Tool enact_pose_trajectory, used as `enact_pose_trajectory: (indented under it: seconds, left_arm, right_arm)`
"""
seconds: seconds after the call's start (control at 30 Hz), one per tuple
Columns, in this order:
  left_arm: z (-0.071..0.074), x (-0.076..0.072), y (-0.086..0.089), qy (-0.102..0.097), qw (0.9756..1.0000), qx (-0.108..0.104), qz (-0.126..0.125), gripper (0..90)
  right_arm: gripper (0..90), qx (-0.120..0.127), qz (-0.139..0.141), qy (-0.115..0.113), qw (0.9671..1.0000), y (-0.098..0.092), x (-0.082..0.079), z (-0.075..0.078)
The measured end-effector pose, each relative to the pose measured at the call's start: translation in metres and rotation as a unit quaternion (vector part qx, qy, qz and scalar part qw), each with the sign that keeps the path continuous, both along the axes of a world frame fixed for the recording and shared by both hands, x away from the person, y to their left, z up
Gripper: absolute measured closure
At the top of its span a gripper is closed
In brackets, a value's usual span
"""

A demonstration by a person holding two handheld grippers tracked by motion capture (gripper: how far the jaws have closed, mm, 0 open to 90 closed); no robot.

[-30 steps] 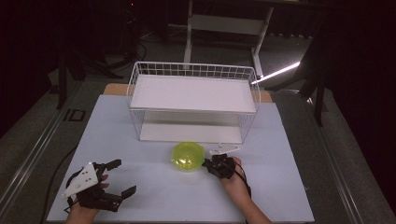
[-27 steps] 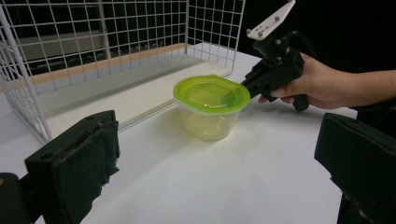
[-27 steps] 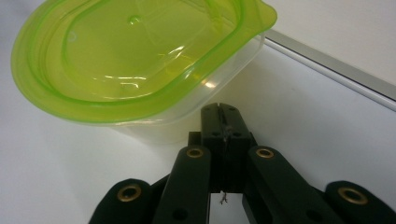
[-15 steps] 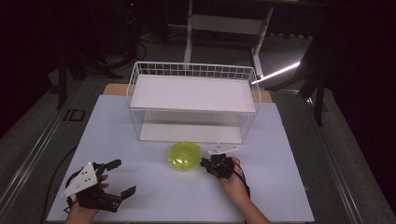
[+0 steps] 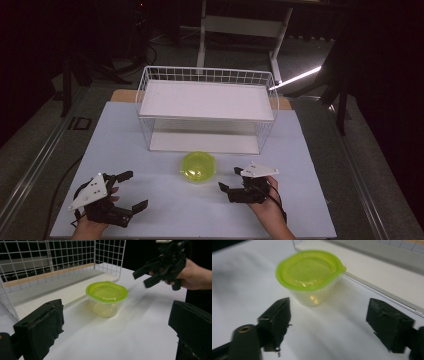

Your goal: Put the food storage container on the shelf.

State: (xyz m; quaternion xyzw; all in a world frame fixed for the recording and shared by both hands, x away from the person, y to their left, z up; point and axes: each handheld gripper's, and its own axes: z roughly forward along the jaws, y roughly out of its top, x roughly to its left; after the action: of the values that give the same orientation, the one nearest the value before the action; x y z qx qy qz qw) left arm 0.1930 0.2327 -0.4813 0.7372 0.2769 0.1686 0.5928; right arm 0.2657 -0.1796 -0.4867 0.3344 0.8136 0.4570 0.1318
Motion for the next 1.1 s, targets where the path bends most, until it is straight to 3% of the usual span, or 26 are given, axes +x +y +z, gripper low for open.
enact_pose_trajectory:
  seconds: [0.1, 0.17, 0.43, 0.5, 0.63, 0.67, 0.7, 0.77, 0.93, 1.1]
  left_arm:
    - [0.001, -0.001, -0.002, -0.003, 1.0000, 0.006, -0.005, 0.9]
    - [0.005, -0.001, -0.007, 0.002, 0.9998, -0.010, -0.017, 0.8]
    - [0.020, 0.007, -0.011, -0.004, 0.9995, -0.017, -0.026, 0.9]
    - [0.023, 0.010, -0.012, -0.012, 0.9995, -0.001, -0.030, 0.9]
    - [0.029, 0.015, -0.015, -0.027, 0.9986, 0.011, -0.045, 0.9]
    - [0.031, 0.017, -0.017, -0.046, 0.9979, 0.014, -0.043, 0.9]
    - [0.032, 0.019, -0.019, -0.045, 0.9979, 0.018, -0.043, 0.9]
    - [0.035, 0.024, -0.021, -0.008, 0.9979, 0.010, -0.063, 0.9]
    - [0.041, 0.032, -0.028, 0.026, 0.9969, -0.006, -0.074, 0.9]
    - [0.040, 0.043, -0.035, 0.034, 0.9976, 0.000, -0.061, 0.8]
  right_arm:
    - [14.8, 0.009, 0.017, 0.004, 0.9998, -0.003, -0.006, 0.006]
    - [14.6, 0.018, 0.024, -0.004, 0.9995, -0.004, -0.017, 0.015]
    - [14.2, 0.040, 0.038, -0.047, 0.9974, 0.002, -0.032, 0.036]
    - [16.4, 0.050, 0.046, -0.048, 0.9965, 0.002, -0.029, 0.041]
    - [20.7, 0.039, 0.054, -0.073, 0.9951, 0.005, -0.023, 0.047]
    - [21.3, 0.033, 0.050, -0.080, 0.9950, 0.007, -0.022, 0.048]
    - [21.8, 0.028, 0.049, -0.087, 0.9946, 0.008, -0.021, 0.049]
    - [21.8, 0.035, 0.051, -0.090, 0.9940, 0.010, -0.017, 0.051]
    - [23.2, 0.022, 0.031, -0.091, 0.9951, 0.014, -0.008, 0.050]
    - [23.1, 0.036, 0.019, -0.071, 0.9967, 0.015, 0.001, 0.051]
